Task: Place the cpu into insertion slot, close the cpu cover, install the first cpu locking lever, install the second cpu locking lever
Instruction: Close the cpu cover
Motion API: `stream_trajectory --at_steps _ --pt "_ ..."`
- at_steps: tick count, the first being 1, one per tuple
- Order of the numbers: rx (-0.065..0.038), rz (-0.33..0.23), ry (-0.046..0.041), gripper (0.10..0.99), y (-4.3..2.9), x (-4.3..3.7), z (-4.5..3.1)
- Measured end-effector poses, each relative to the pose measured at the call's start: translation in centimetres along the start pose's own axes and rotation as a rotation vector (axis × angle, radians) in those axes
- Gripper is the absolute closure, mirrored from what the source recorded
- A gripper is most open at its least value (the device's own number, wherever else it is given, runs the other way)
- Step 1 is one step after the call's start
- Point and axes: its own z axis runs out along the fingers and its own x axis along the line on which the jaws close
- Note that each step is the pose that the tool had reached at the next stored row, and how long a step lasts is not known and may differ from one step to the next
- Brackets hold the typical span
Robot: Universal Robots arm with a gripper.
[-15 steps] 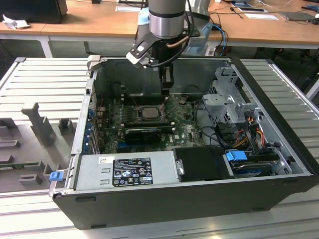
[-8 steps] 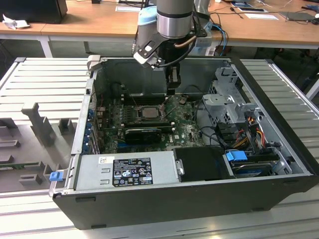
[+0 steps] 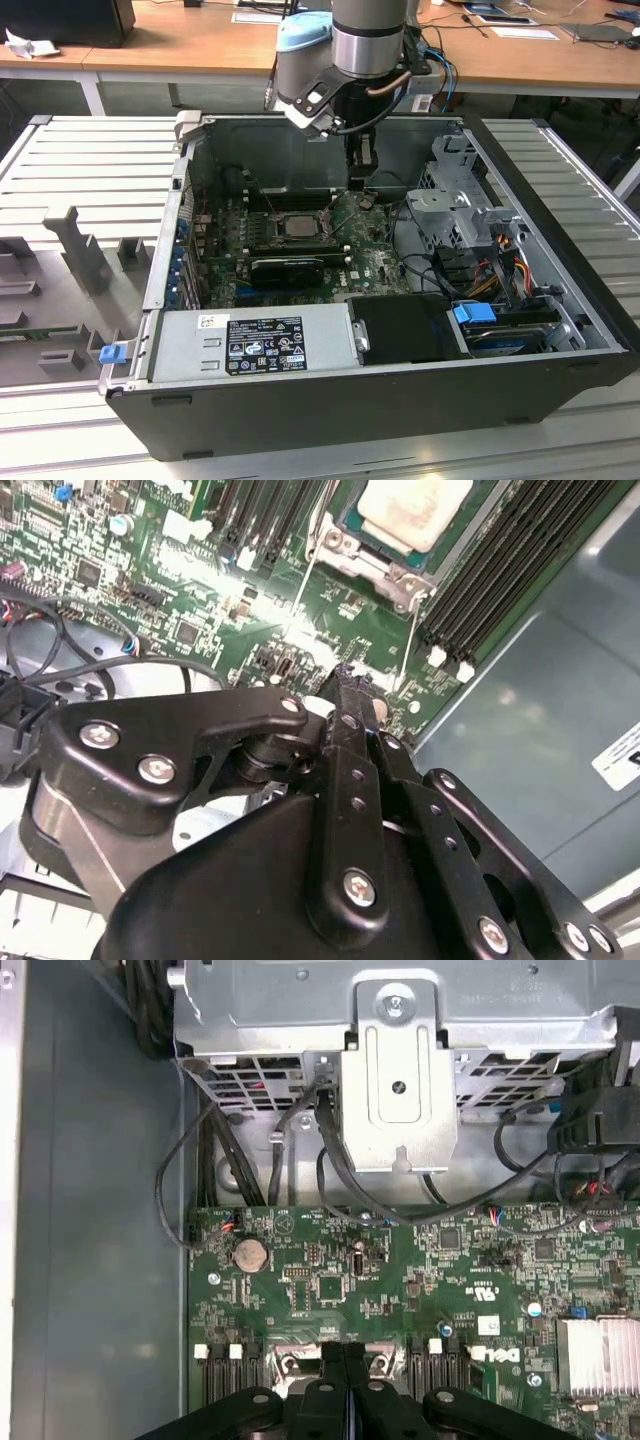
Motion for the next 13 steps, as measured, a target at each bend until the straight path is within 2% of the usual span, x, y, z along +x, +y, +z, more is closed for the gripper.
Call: stream_trajectory --at_steps 9,10,13 --pt "0.000 0.000 0.0001 0.980 1.06 0.02 0.25" --pt "0.000 0.000 0.0000 0.980 1.51 0.03 0.59" --pt "0.000 0.000 -0.0001 0.980 2.02 0.02 1.42"
